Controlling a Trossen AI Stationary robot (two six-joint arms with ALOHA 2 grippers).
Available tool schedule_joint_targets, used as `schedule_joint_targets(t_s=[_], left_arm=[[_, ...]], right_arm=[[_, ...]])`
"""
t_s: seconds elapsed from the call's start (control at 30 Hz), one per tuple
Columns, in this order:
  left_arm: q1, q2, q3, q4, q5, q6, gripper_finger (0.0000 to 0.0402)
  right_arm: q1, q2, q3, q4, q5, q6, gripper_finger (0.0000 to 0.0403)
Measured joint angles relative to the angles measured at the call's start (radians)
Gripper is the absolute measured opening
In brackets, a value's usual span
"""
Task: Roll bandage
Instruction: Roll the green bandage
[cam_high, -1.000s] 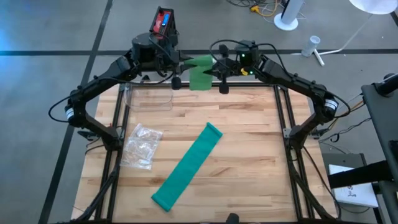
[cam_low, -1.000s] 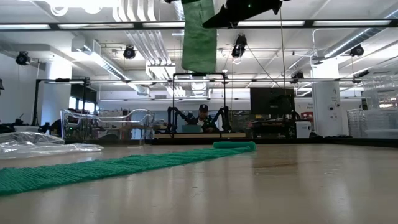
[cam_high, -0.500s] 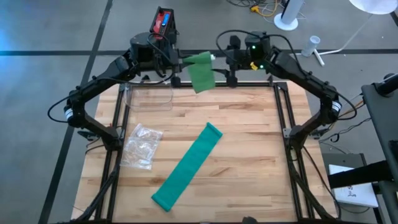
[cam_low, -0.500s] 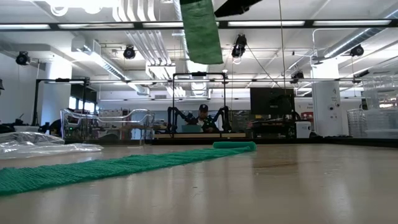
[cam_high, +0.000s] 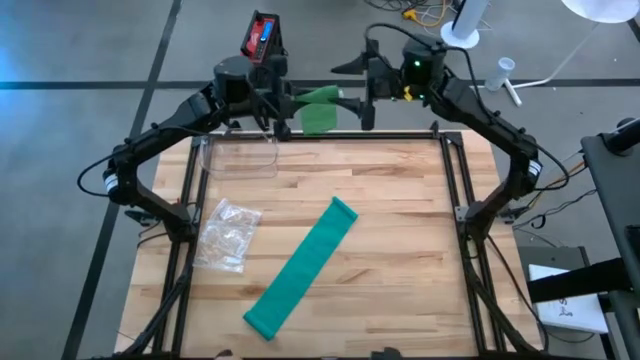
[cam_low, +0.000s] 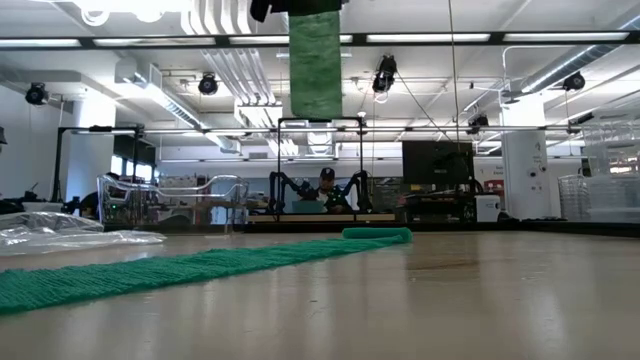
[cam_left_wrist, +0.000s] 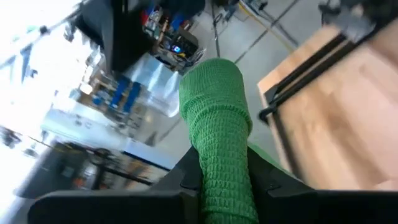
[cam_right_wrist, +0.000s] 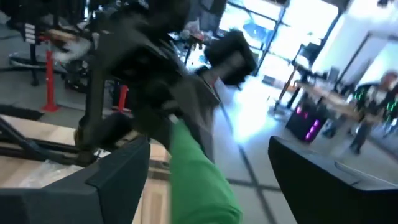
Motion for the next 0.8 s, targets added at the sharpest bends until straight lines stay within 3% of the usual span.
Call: schedule_joint_targets(t_s=[0.17,0.33,0.6,0.8], left_arm=[[-0.020,0.000,-0.001,0.005,-0.036,0.137,0.0042],[-0.034,0.000,-0.002,0.022,-0.110,0.178,0.0041],[-0.037,0.001,-0.002,0.050,-0.131,0.196,0.0041],[-0.040,0.001,-0.002,0.059,-0.128,0.167,0.0046]], right_arm=[[-0.009,0.051,-0.002,-0.004,-0.095,0.130,0.0301],[-0.019,0.069,-0.003,0.005,-0.106,0.197,0.0283],[-0.026,0.079,-0.003,0.003,-0.116,0.257,0.0240],[-0.026,0.079,-0.003,0.001,-0.114,0.253,0.0183]])
